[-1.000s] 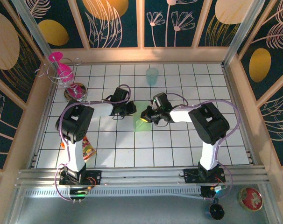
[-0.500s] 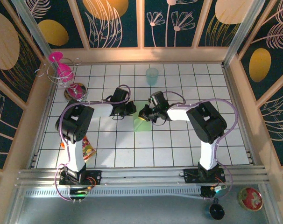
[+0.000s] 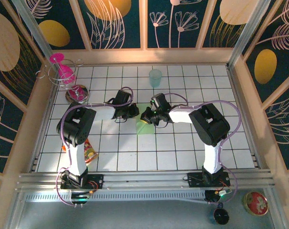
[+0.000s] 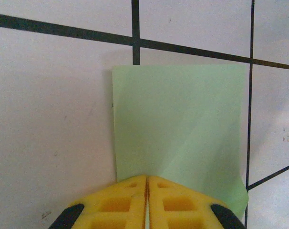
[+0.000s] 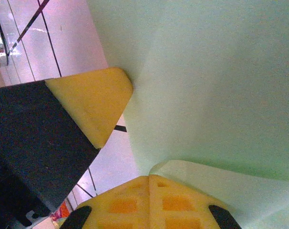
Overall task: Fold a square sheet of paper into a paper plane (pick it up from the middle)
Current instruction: Fold the triangle a second time at the center of the table.
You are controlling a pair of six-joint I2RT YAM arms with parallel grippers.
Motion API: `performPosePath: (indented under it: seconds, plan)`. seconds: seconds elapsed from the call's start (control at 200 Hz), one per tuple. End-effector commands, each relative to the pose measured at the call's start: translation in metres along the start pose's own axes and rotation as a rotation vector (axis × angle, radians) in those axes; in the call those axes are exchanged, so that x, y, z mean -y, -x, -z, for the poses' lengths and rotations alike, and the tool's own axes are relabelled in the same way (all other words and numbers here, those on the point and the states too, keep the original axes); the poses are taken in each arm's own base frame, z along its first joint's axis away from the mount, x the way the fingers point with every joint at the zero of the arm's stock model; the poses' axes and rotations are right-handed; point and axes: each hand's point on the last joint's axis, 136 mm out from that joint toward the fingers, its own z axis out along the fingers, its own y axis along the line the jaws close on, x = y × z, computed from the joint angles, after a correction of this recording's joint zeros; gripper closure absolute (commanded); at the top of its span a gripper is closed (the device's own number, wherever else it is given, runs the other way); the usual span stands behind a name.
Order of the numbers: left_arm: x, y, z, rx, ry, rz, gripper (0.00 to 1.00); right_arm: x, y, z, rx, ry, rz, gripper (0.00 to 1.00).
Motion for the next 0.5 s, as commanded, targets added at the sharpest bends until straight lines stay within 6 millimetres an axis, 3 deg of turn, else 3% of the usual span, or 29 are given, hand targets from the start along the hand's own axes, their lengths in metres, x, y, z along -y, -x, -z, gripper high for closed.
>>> performPosePath:
  seconds: [0.0, 0.496]
  plan:
    - [-0.0124, -0.0138, -0.0012, -0.038, 0.028, 0.023, 0.9, 0.0052, 0.0016, -0.0046, 0.012, -0.037, -0.007, 1.0]
    - [-0.012, -0.014, -0.0005, -0.036, 0.026, 0.024, 0.9, 0.0038, 0.003, -0.0065, 0.014, -0.029, -0.004, 1.0]
